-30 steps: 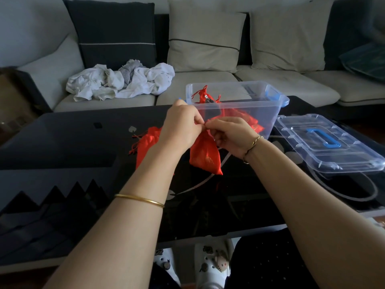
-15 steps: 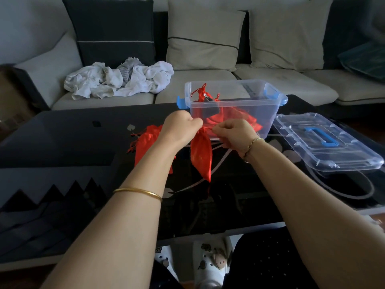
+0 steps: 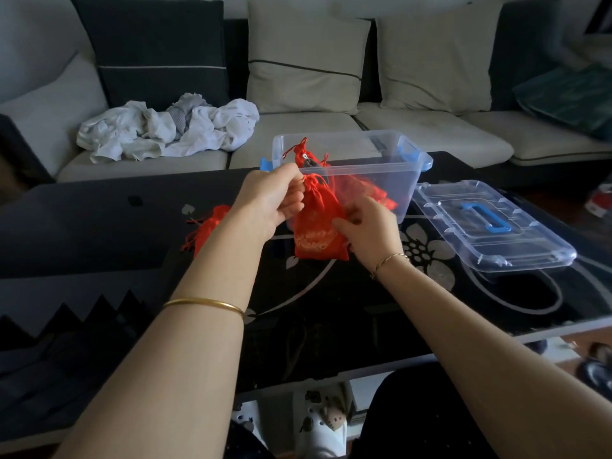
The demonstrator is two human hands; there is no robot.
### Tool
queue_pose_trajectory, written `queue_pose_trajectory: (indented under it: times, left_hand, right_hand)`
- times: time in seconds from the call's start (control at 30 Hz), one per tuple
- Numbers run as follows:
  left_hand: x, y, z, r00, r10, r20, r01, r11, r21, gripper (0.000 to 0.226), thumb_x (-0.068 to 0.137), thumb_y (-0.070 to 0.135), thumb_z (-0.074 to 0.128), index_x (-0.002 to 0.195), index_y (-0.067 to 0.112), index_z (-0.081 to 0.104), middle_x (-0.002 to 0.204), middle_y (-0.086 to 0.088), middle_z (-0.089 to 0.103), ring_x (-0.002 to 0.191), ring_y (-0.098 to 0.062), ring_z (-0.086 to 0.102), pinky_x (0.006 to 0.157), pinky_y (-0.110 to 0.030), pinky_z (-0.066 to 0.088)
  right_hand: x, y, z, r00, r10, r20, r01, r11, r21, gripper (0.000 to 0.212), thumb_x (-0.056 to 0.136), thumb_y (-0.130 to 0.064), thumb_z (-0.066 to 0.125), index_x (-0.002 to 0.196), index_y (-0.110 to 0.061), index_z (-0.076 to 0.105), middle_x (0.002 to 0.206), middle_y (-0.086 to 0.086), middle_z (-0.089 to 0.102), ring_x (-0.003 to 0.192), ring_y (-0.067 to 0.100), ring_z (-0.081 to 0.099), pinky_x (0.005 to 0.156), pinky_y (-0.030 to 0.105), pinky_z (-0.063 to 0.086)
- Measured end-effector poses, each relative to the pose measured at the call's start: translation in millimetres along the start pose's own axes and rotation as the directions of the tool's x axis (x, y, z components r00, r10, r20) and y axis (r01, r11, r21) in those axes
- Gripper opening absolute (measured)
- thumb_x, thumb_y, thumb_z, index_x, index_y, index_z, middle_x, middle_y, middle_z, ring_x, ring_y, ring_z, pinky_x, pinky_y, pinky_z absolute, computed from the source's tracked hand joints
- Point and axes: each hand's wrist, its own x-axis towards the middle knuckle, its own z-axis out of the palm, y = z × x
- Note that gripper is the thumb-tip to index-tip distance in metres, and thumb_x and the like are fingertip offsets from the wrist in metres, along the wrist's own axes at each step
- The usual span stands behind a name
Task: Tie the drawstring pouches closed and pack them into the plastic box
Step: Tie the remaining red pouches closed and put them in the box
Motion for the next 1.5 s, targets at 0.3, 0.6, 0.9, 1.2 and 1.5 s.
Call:
queue_pose_trajectory:
  times: [0.3,0.6,0.9,1.2,1.5]
  left_hand:
    - [41.1,38.5,34.3,0.982,0.165,-0.095,-0.123,0.931,0.345,0.021,0.082,0.009,0.058,0.062,0.013,0.052,0.073,-0.008,0.058,0.070,-0.022,0.055,0.059,-0.026,0.039]
    - [90.1,37.7,37.2,0.950,0.273,-0.151,-0.171,0.860,0.480,0.017,0.085,0.006,0.050,0.073,0.009,0.063,0.080,-0.009,0.058,0.073,-0.022,0.052,0.068,-0.031,0.044]
    - [89.9,32.0,10.3,0.876,0.389,-0.284,-0.219,0.847,0.485,0.024,0.087,0.003,0.044,0.078,0.016,0.062,0.074,0.000,0.055,0.071,-0.016,0.049,0.068,-0.026,0.040]
    - [55.8,-24.8,-61.5,0.822,0.210,-0.529,0.062,0.891,0.450,0.033,0.084,0.016,0.049,0.112,0.020,0.066,0.121,-0.011,0.061,0.109,-0.032,0.058,0.091,-0.046,0.052]
    - [31.4,-73.7,-105.7,0.847,-0.069,-0.526,0.424,0.684,0.593,0.043,0.082,0.022,0.053,0.122,0.005,0.054,0.127,-0.018,0.051,0.114,-0.038,0.050,0.096,-0.047,0.046]
  right_hand:
    - [96.2,-45.7,-73.7,0.982,-0.085,-0.170,0.075,0.995,-0.066,0.018,0.080,-0.016,0.063,0.094,-0.010,0.072,0.094,0.012,0.069,0.083,0.025,0.061,0.080,0.035,0.051]
    - [202.6,-20.1,-42.9,0.964,0.222,0.145,-0.122,0.856,-0.502,0.033,0.082,-0.013,0.063,0.050,-0.007,0.059,0.034,0.000,0.052,0.044,0.015,0.054,0.040,0.016,0.038]
    - [180.3,-26.5,-33.2,0.835,0.415,0.360,-0.009,0.666,-0.746,0.043,0.096,-0.009,0.042,0.054,-0.015,0.046,0.054,0.004,0.055,0.052,0.014,0.053,0.055,0.017,0.041]
    - [107.0,-81.1,-12.7,0.958,-0.101,0.269,0.178,0.944,-0.278,0.024,0.087,-0.006,0.050,0.097,0.001,0.070,0.096,0.018,0.070,0.093,0.031,0.066,0.083,0.039,0.054]
    - [21.2,-61.7,110.9,0.725,0.203,0.658,-0.130,0.979,-0.158,0.015,0.088,-0.006,0.049,0.077,-0.001,0.058,0.075,0.021,0.058,0.071,0.030,0.062,0.051,0.030,0.047]
